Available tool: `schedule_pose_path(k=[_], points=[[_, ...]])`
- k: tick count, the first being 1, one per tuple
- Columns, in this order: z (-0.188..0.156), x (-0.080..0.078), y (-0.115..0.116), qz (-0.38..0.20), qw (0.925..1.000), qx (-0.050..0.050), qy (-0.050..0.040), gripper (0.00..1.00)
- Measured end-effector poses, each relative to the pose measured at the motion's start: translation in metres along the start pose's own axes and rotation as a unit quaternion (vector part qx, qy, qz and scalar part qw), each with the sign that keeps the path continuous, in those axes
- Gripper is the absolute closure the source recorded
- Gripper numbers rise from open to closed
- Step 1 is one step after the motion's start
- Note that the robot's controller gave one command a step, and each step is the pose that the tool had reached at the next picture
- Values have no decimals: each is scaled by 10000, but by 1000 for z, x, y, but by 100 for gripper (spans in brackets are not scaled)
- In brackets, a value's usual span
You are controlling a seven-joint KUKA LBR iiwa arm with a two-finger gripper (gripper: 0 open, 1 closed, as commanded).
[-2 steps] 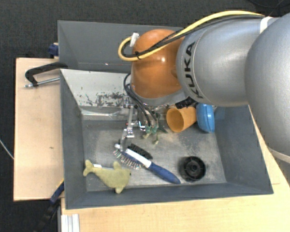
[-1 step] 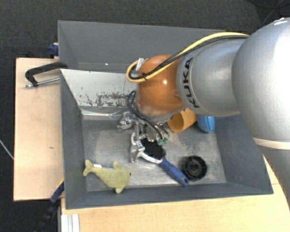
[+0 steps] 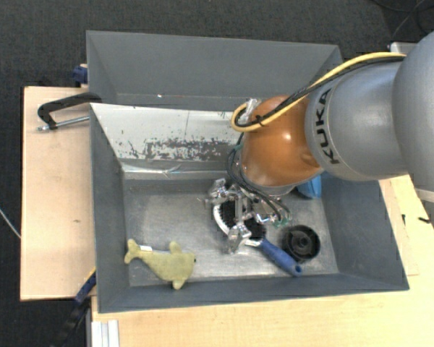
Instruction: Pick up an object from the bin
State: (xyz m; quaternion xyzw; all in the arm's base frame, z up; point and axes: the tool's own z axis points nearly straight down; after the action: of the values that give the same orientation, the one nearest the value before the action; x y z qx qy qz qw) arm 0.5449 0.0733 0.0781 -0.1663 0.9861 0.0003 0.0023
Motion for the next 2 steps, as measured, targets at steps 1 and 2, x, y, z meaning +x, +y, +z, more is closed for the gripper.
schedule_pose_path(k=[1,2], points=[[3,4,-88,-18,9998,-140,143,0],[2,3,-87,-12,9998,-125,135,100]])
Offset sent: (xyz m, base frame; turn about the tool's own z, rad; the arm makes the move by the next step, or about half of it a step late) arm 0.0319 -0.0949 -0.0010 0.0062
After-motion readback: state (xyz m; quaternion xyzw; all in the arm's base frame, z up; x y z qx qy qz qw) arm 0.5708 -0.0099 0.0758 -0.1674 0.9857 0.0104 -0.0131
